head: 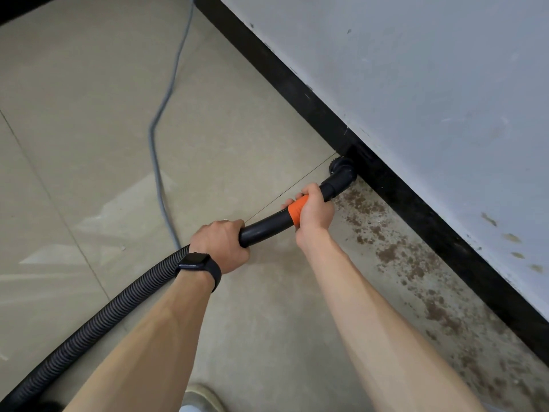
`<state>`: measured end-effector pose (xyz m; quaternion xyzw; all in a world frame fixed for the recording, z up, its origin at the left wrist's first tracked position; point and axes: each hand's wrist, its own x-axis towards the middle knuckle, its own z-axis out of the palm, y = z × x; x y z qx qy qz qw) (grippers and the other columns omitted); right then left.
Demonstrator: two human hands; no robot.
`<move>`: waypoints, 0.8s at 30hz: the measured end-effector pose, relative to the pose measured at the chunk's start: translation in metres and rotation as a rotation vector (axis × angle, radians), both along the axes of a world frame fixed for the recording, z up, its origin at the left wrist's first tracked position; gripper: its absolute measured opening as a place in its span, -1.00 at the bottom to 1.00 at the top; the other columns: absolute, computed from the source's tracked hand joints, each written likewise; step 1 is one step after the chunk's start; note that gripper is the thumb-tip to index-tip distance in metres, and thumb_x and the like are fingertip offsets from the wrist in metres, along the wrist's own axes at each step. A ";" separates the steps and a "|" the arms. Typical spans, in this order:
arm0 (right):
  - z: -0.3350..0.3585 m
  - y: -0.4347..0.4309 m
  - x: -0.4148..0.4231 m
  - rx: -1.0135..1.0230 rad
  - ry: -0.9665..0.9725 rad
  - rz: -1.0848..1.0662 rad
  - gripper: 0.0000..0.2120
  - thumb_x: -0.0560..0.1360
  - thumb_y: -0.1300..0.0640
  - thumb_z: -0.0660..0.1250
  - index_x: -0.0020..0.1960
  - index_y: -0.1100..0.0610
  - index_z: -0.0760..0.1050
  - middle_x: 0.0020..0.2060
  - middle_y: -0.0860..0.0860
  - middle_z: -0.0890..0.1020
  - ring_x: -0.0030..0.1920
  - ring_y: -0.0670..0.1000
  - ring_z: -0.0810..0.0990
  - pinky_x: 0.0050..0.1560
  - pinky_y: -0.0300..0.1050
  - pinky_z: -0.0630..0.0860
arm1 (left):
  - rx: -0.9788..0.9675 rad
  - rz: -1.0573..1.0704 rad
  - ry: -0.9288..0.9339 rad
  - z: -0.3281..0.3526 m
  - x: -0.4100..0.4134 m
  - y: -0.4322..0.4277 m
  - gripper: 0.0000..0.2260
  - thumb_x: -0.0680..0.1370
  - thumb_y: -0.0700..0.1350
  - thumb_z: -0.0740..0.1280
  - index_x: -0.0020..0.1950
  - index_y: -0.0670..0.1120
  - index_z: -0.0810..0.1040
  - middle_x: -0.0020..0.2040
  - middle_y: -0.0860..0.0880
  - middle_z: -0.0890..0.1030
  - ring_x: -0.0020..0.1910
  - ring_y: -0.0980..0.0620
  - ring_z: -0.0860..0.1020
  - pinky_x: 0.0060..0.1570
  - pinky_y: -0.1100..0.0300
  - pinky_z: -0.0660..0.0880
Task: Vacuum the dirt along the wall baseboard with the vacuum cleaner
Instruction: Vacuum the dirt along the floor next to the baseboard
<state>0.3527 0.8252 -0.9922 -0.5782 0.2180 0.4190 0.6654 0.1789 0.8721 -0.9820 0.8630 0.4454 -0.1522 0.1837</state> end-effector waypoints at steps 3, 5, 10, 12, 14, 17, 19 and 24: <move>-0.001 0.003 0.000 -0.021 -0.011 -0.005 -0.80 0.42 0.28 0.33 0.01 0.19 0.40 -0.40 0.05 0.49 -0.49 0.09 0.52 -0.34 -0.01 0.58 | -0.017 0.017 0.000 -0.001 0.001 0.003 -0.91 0.40 0.00 0.30 -0.12 0.09 0.45 -0.30 0.09 0.49 -0.29 -0.05 0.50 -0.33 0.17 0.35; -0.001 0.008 0.000 -0.051 -0.038 0.004 -0.84 0.43 0.26 0.33 -0.02 0.18 0.39 -0.39 0.05 0.51 -0.50 0.09 0.54 -0.36 -0.06 0.59 | -0.044 0.046 -0.003 -0.001 0.000 0.007 -0.91 0.40 0.00 0.31 -0.11 0.08 0.48 -0.29 0.08 0.53 -0.30 -0.04 0.53 -0.33 0.18 0.39; 0.002 0.034 0.000 -0.088 -0.066 0.032 -0.80 0.46 0.23 0.33 0.07 0.24 0.44 -0.36 0.06 0.54 -0.52 0.04 0.59 -0.37 -0.12 0.60 | -0.116 0.125 -0.016 0.003 -0.001 0.025 -0.92 0.39 0.00 0.34 -0.15 0.14 0.49 -0.31 0.10 0.54 -0.34 0.06 0.52 -0.37 0.21 0.38; 0.003 0.044 0.001 -0.100 -0.072 0.074 -0.71 0.48 0.21 0.34 0.17 0.27 0.45 -0.32 0.07 0.58 -0.50 0.03 0.64 -0.34 -0.13 0.62 | -0.123 0.164 -0.032 0.003 -0.002 0.030 -0.91 0.39 0.00 0.35 -0.17 0.15 0.47 -0.31 0.09 0.54 -0.34 0.06 0.52 -0.36 0.20 0.39; 0.004 0.053 0.001 -0.121 -0.087 0.107 -0.64 0.51 0.18 0.34 0.26 0.28 0.44 -0.22 0.10 0.63 -0.48 0.02 0.67 -0.35 -0.15 0.62 | -0.133 0.211 -0.056 0.002 -0.003 0.034 -0.92 0.39 -0.01 0.36 -0.19 0.13 0.47 -0.33 0.06 0.55 -0.35 0.03 0.53 -0.36 0.20 0.42; 0.005 0.063 0.002 -0.161 -0.105 0.143 -0.64 0.54 0.14 0.33 0.28 0.22 0.36 0.00 0.16 0.65 -0.47 0.00 0.69 -0.39 -0.16 0.61 | -0.158 0.264 -0.093 0.001 -0.004 0.037 -0.93 0.37 -0.04 0.37 -0.22 0.09 0.49 -0.34 0.02 0.57 -0.34 -0.02 0.56 -0.33 0.16 0.52; 0.007 0.069 0.004 -0.214 -0.115 0.194 -0.66 0.56 0.11 0.32 0.24 0.18 0.28 -0.06 0.11 0.60 -0.48 0.01 0.69 -0.37 -0.12 0.65 | -0.179 0.301 -0.123 0.001 -0.005 0.037 -0.92 0.35 -0.05 0.39 -0.25 0.06 0.50 -0.37 0.00 0.57 -0.36 -0.03 0.56 -0.37 0.18 0.49; 0.017 0.082 0.007 -0.261 -0.146 0.348 -0.64 0.59 0.10 0.33 0.22 0.18 0.22 -0.18 0.06 0.55 -0.47 0.01 0.69 -0.23 0.01 0.73 | -0.258 0.376 -0.182 0.003 -0.006 0.039 -0.89 0.35 -0.09 0.43 -0.25 0.03 0.51 -0.38 -0.04 0.57 -0.43 -0.04 0.55 -0.45 0.23 0.39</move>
